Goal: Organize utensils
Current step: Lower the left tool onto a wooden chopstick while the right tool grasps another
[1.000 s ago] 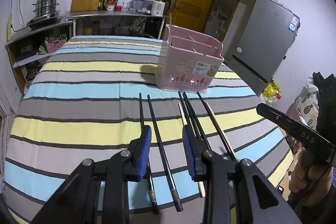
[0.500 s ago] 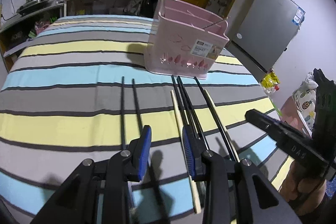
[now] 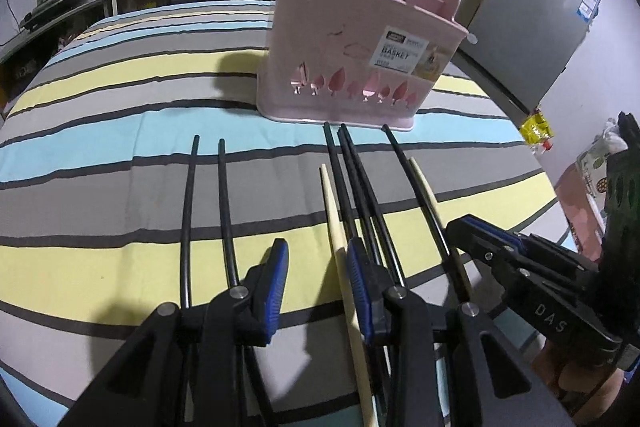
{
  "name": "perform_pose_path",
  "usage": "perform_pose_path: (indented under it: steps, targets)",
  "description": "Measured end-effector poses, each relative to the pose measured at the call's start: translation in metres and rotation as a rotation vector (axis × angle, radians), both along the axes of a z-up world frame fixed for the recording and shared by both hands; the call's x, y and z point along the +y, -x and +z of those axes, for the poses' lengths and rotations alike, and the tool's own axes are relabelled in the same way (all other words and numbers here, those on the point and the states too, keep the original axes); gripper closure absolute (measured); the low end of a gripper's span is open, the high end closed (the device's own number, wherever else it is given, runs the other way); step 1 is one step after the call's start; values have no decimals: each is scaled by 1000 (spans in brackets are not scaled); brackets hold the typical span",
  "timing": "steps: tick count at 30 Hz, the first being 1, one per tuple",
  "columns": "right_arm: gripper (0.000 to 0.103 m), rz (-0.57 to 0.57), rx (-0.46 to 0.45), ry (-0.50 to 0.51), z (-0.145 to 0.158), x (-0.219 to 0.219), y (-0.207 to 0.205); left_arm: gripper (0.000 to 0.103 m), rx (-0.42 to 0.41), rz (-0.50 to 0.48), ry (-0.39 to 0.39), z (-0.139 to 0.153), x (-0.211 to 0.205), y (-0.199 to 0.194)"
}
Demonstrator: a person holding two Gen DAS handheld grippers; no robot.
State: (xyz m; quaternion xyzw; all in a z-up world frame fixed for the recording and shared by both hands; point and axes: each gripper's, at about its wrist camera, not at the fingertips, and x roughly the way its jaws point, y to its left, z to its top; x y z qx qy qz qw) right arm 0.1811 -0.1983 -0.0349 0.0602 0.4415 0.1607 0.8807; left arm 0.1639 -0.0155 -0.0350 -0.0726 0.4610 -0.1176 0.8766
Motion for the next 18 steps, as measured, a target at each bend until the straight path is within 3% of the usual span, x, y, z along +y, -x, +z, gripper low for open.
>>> perform_pose_path:
  steps: [9, 18]
  targets:
    - [88, 31, 6, 74, 0, 10, -5, 70, -22, -1, -77, -1, -10, -1]
    - [88, -10, 7, 84, 1, -6, -2, 71, -15, 27, -80, -1, -2, 0]
